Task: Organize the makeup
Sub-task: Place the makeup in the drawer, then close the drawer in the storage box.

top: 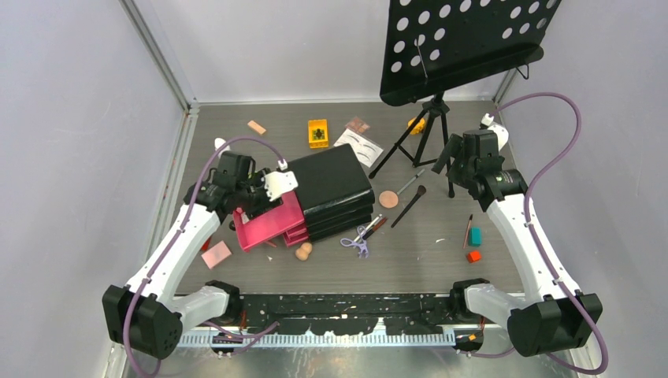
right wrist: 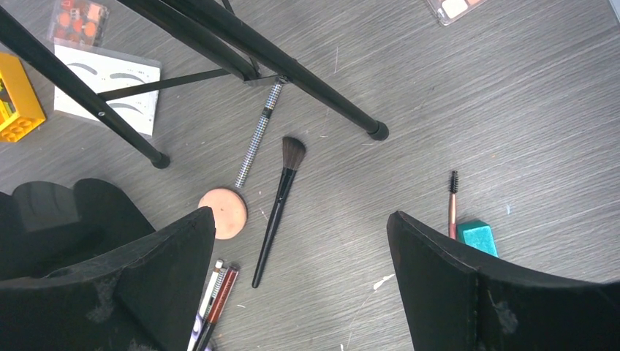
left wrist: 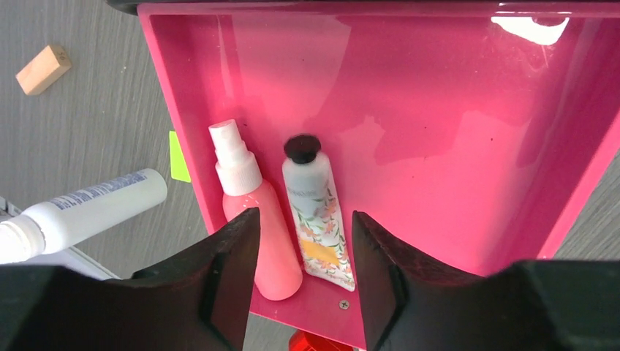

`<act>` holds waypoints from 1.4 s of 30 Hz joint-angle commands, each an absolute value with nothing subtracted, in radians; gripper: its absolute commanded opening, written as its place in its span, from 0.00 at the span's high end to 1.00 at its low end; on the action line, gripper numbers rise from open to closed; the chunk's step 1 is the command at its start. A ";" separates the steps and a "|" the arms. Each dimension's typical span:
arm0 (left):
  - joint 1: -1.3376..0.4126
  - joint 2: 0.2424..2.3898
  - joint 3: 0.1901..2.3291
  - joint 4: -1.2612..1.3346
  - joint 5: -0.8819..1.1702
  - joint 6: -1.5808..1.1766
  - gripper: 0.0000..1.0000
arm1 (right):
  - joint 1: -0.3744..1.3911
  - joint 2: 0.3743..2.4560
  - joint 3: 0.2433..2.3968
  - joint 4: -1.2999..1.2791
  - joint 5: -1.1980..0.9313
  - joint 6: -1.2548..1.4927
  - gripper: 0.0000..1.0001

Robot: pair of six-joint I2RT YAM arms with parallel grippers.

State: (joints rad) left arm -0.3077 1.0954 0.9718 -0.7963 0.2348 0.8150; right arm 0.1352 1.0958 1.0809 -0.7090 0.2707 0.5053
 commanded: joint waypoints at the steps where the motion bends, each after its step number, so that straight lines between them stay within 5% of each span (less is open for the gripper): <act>1: -0.311 1.091 0.980 -0.755 0.203 0.835 0.47 | 0.131 1.093 1.107 -0.697 0.273 0.499 0.08; 4: -0.310 1.084 0.999 -0.763 0.194 0.820 0.32 | 0.130 1.086 1.097 -0.696 0.276 0.508 0.08; 6: -0.310 1.084 1.022 -0.762 0.190 0.804 0.31 | 0.128 1.086 1.097 -0.696 0.287 0.509 0.08; 8: -0.310 1.089 1.053 -0.742 0.177 0.757 0.15 | 0.124 1.089 1.097 -0.694 0.293 0.509 0.08; 14: -0.317 1.089 1.133 -0.551 -0.094 0.197 0.00 | 0.123 1.073 1.089 -0.683 0.317 0.531 0.08; 31: -0.369 1.368 1.544 -0.702 -0.680 -0.267 0.00 | 0.076 1.119 1.191 -0.783 0.354 0.568 0.08; 42: -0.337 1.551 1.765 -0.901 -0.554 -0.405 0.00 | -0.077 1.150 1.217 -0.792 0.331 0.680 0.09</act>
